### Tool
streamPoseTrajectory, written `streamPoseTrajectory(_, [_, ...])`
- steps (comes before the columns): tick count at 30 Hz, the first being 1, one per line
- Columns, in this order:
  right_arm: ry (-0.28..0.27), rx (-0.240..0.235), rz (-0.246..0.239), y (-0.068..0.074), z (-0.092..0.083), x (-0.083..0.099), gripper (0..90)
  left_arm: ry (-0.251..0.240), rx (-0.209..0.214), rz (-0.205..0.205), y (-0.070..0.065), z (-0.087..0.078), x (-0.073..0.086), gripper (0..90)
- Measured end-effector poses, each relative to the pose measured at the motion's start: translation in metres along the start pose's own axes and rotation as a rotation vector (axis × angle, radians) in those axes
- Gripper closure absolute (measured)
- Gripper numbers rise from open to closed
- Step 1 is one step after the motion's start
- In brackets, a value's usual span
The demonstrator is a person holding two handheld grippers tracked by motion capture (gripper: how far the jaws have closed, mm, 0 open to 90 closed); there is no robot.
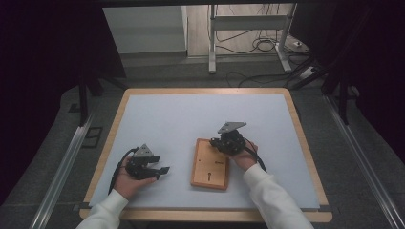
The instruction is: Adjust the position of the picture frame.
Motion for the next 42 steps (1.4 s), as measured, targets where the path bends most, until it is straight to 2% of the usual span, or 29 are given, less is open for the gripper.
streamPoseTrajectory(3, [0.001,-0.009,0.012,0.003,0.003,0.003,84.6,0.009,0.002,0.001,0.0,0.001,0.001,35.4])
streamPoseTrajectory(10, [0.01,-0.036,-0.014,0.017,0.017,0.004,84.5,0.01,0.003,-0.003,0.001,0.001,0.002,35.3])
streamPoseTrajectory(20, [0.008,-0.017,-0.003,0.015,0.012,0.008,84.5,0.012,0.004,-0.003,0.002,0.001,0.002,35.2])
streamPoseTrajectory(29, [-0.003,-0.018,-0.004,0.012,0.01,0.01,82.9,0.018,0.004,-0.001,0.002,0.002,0.003,34.9])
streamPoseTrajectory(30, [-0.005,-0.025,0.005,0.012,0.01,0.01,77.4,0.019,0.003,-0.001,0.002,0.002,0.003,34.8])
streamPoseTrajectory(31, [-0.001,-0.047,0.016,0.012,0.01,0.011,66.5,0.019,0.003,0.0,0.002,0.002,0.003,34.8])
streamPoseTrajectory(32, [0.008,-0.042,0.024,0.011,0.009,0.012,58.6,0.019,0.003,0.0,0.002,0.002,0.003,34.7])
streamPoseTrajectory(34, [0.01,-0.008,0.021,0.008,0.003,0.014,51.0,0.018,0.003,0.003,0.002,0.002,0.003,34.6])
streamPoseTrajectory(37, [-0.004,0.001,0.055,0.005,-0.014,0.017,38.7,0.013,0.002,0.0,0.002,0.001,0.003,34.5])
streamPoseTrajectory(39, [-0.037,0.042,0.068,0.001,-0.03,0.022,33.6,0.0,0.013,0.005,0.002,0.0,0.002,34.2])
streamPoseTrajectory(42, [-0.063,0.073,0.099,0.0,-0.049,0.033,28.2,-0.016,0.022,0.022,0.0,-0.001,0.0,33.5])
Point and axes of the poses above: each handheld gripper's, and its own axes: z roughly forward along the jaws, x roughly out of its underside, y roughly to its left, the point moved 7 cm from there along z, roughly forward along the jaws
